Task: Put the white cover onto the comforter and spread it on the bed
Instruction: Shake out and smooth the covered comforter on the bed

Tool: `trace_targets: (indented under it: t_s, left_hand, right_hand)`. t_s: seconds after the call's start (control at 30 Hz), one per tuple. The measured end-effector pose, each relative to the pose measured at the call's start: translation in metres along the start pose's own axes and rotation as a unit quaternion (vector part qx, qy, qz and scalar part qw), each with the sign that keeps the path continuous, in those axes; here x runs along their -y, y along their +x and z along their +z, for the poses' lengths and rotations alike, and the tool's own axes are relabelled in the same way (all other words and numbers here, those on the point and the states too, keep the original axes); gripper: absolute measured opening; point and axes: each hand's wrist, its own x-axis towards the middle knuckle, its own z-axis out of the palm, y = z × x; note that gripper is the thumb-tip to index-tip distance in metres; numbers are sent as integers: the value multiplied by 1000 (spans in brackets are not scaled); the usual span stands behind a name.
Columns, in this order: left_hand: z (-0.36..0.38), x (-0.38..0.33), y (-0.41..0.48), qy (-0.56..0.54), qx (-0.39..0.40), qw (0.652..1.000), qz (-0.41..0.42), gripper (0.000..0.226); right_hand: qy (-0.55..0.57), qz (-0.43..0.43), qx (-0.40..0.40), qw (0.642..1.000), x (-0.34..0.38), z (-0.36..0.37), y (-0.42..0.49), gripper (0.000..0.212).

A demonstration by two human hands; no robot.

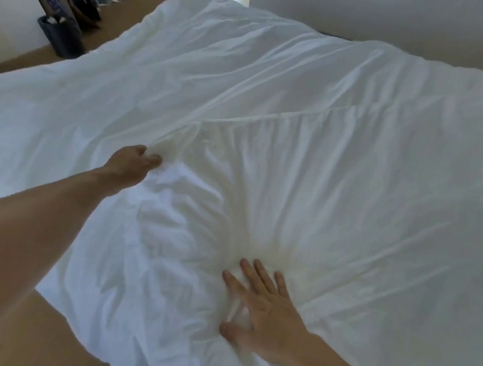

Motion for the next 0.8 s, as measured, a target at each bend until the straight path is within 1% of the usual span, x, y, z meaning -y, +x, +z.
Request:
trace_targets:
  t_s: [0.07, 0.13, 0.17, 0.2, 0.23, 0.27, 0.3, 0.33, 0.37, 0.4, 0.43, 0.47, 0.5, 0.53, 0.57, 0.6, 0.67, 0.73, 0.8]
  left_hand:
    - [0, -10, -12, -82, 5, 997, 15, 20]
    - [-3, -28, -29, -174, -11, 985, 22, 10]
    - [-7, -43, -40, -217, -16, 976, 26, 11]
    - [-11, -59, -52, -259, -6, 965, 33, 14]
    - [-16, -75, -67, -291, 19, 955, 45, 16]
    - [-20, -89, -82, -305, 55, 949, 64, 14]
    - [-21, -102, -99, -308, 98, 942, 89, 9]
    - [-20, -113, -116, -310, 136, 934, 113, 8]
    - [-16, -123, -133, -311, 168, 926, 132, 11]
    - [-10, -131, -151, -310, 193, 919, 147, 13]
    - [-3, -140, -170, -305, 216, 913, 165, 11]
    - [6, -148, -188, -295, 245, 904, 189, 9]
    - [16, -155, -207, -279, 274, 895, 212, 6]
    - [27, -160, -224, -257, 301, 889, 233, 8]
    - [40, -164, -241, -234, 325, 882, 248, 9]
    - [52, -167, -258, -214, 349, 874, 259, 11]
    - [76, -174, -294, -177, 391, 858, 283, 27]
    - [104, -180, -331, -116, 407, 848, 320, 39]
    - [134, -190, -370, -52, 408, 841, 351, 54]
  right_hand:
    - [18, 15, 0, 1000, 8, 7, -11, 88]
    - [43, 40, 7, 998, 15, 12, -22, 91]
    - [70, 54, 7, 996, 18, 11, -26, 92]
    - [117, 70, 8, 991, 22, 7, -28, 93]
    - [193, 86, -3, 977, 28, -1, -32, 93]
    - [295, 103, -32, 950, 35, -13, -34, 93]
    - [398, 114, -78, 907, 44, -29, -37, 92]
    - [490, 119, -132, 853, 53, -47, -42, 91]
    - [564, 117, -185, 796, 61, -67, -47, 91]
    - [624, 110, -231, 739, 67, -87, -54, 90]
    - [664, 104, -265, 691, 72, -107, -62, 91]
    - [685, 105, -291, 660, 73, -125, -72, 94]
    - [685, 115, -311, 648, 72, -140, -84, 97]
    - [673, 139, -322, 651, 70, -150, -99, 97]
    - [658, 168, -324, 658, 67, -157, -118, 91]
    - [643, 199, -318, 668, 61, -161, -138, 80]
    - [619, 244, -292, 687, 45, -161, -180, 57]
    - [590, 280, -275, 706, 25, -154, -220, 44]
    - [544, 328, -283, 719, 0, -141, -254, 33]
